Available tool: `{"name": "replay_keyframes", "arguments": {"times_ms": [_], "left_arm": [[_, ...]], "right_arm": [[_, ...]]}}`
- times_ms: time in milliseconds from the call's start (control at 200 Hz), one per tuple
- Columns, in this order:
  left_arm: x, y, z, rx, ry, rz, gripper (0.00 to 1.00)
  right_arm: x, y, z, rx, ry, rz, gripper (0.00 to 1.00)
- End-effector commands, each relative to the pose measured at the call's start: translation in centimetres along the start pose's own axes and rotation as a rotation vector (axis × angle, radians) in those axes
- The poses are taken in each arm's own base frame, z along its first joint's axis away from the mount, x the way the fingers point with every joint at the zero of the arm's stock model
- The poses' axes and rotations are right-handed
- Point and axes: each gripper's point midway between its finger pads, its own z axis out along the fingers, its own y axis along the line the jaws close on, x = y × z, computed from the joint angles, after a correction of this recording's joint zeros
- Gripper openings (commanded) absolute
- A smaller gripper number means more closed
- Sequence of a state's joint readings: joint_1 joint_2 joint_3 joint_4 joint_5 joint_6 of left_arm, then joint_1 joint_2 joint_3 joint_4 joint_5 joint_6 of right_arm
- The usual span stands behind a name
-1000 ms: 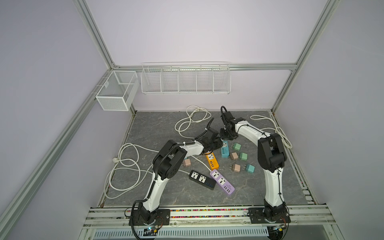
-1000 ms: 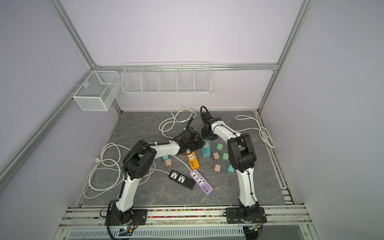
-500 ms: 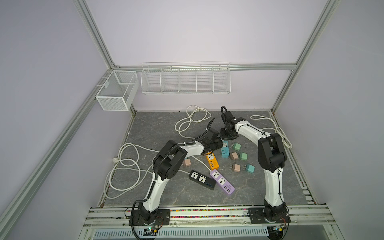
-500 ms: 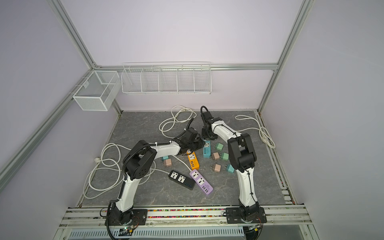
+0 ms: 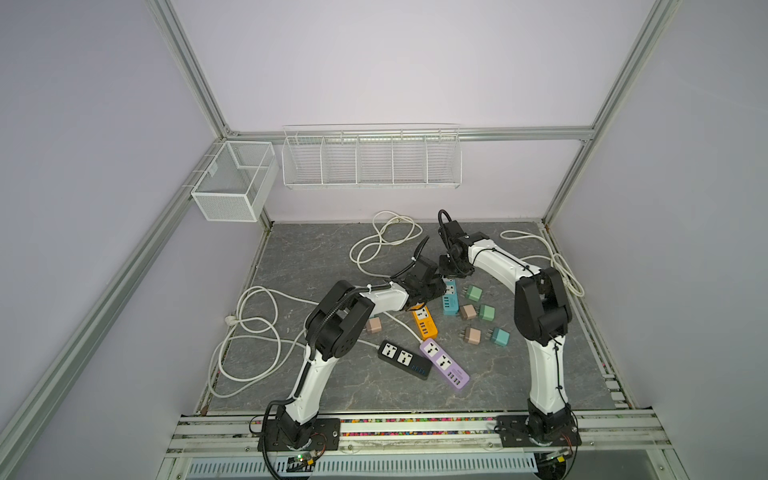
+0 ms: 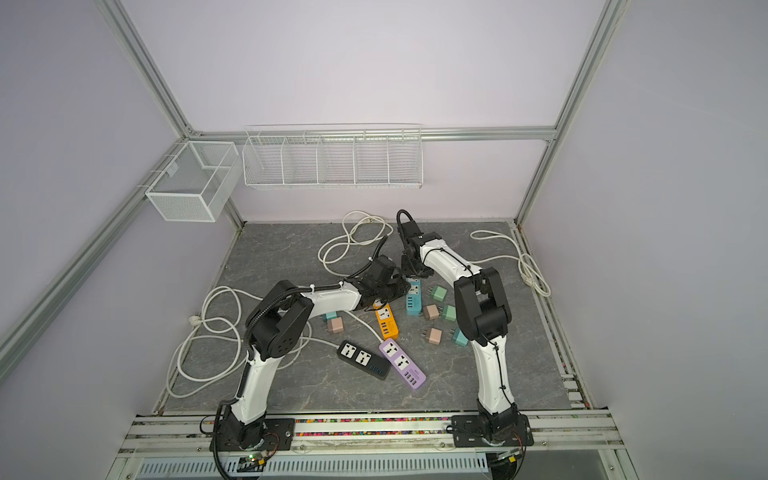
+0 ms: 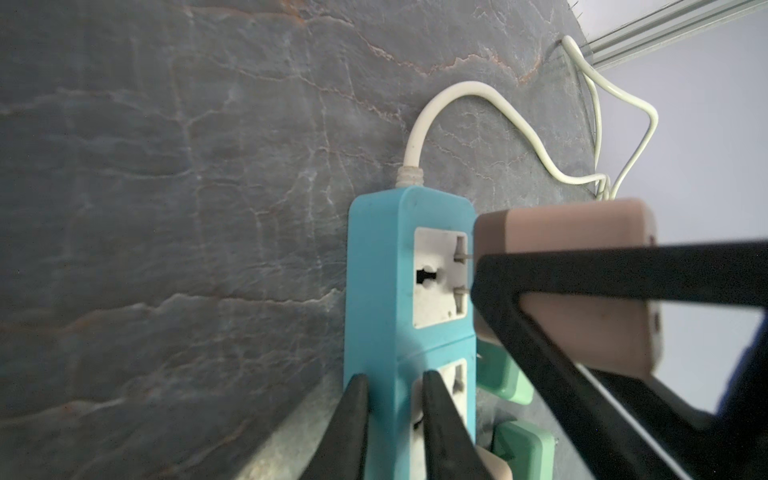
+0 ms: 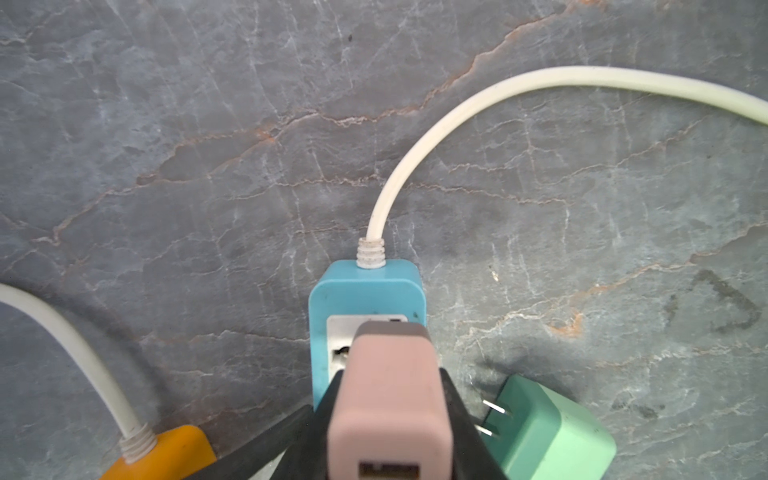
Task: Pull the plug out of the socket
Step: 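Pull pink adapter off teal strip with right gripper while left holds strip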
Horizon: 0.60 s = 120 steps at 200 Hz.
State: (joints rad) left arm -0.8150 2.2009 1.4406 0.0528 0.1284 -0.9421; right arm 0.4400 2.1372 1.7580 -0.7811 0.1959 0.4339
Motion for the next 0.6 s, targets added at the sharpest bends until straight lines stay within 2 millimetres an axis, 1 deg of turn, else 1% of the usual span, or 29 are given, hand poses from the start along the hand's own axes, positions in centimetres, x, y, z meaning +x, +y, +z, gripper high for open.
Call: {"name": "replay_keyframes", "arguments": {"times_ms": [0,95,205,275,355,450,595], "left_arm": [[9.1,9.4,1.1,-0.291,0.252,-0.022,0.23],[8.8,8.9,1.2,-0.275,0.249,-0.024,0.23],[8.1,7.7,1.2,-0.252,0.243,-0.009,0.23],[7.3,6.2,1.1,-0.225,0.234,0.009,0.24],[6.2,4.5,0.9,-0.196,0.216,0.027,0.25],[4.7,2.1,0.4,-0.157,0.188,0.059,0.28],[2.4,-0.9,-0.9,-0.114,0.139,0.100,0.33]], "right_arm": [[-2.3,0.9,-3.0,-0.087,-0.087,0.017,0.12],[-2.1,0.5,-3.2,-0.097,-0.070,0.034,0.11],[-2.5,0.3,-4.8,-0.148,-0.107,0.057,0.10],[-2.8,-0.1,-6.0,-0.176,-0.132,0.079,0.11],[-3.1,-1.1,-7.1,-0.196,-0.148,0.104,0.11],[-2.7,-2.5,-8.2,-0.208,-0.155,0.132,0.11],[-2.1,-4.0,-9.8,-0.297,-0.190,0.186,0.12]]}}
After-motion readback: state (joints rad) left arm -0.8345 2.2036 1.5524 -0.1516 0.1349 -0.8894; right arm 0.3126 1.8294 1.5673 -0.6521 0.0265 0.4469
